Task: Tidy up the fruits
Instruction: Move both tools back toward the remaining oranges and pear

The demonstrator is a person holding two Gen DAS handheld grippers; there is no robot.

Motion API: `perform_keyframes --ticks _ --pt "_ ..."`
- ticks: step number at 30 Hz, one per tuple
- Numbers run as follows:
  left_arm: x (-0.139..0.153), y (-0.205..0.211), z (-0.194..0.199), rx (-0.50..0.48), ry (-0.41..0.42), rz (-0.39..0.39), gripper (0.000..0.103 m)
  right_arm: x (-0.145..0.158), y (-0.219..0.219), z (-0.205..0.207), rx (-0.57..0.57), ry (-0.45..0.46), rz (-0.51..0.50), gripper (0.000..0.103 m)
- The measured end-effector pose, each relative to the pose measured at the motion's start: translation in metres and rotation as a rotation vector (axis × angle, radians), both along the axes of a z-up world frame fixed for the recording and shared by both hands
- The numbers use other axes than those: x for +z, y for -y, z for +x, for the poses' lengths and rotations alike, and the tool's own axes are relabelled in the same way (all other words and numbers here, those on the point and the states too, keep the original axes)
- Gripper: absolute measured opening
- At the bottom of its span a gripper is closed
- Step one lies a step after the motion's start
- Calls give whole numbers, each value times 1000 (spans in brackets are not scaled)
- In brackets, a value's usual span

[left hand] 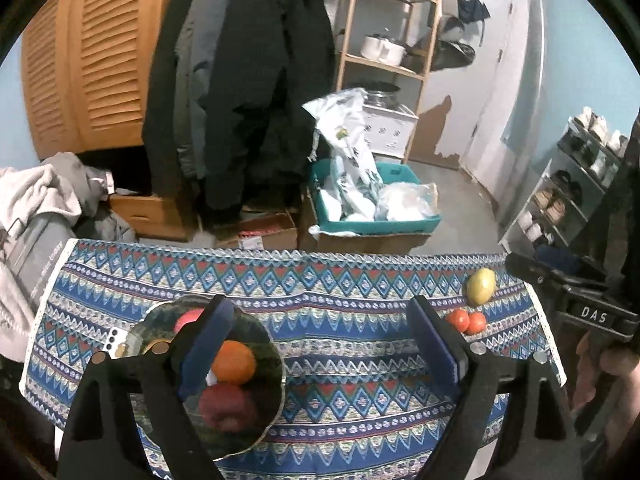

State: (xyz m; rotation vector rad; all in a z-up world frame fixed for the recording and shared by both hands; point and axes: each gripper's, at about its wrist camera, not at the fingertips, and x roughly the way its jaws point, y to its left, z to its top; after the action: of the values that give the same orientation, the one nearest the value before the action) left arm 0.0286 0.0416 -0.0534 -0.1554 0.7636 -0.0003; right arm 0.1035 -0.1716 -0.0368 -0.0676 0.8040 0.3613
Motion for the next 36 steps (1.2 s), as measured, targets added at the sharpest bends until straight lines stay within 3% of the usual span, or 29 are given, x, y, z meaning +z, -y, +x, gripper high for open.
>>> perform_keyframes --ticks 14,24,36 --pt "-19 79 26 -157 -51 34 94 -12 72 -2 -133 -12 -43 87" --pt "-58 132 47 -247 -145 75 94 -48 125 3 -237 -89 -85 87" --pt "-117 186 68 -334 -276 60 94 -95 164 11 -318 -216 -105 87"
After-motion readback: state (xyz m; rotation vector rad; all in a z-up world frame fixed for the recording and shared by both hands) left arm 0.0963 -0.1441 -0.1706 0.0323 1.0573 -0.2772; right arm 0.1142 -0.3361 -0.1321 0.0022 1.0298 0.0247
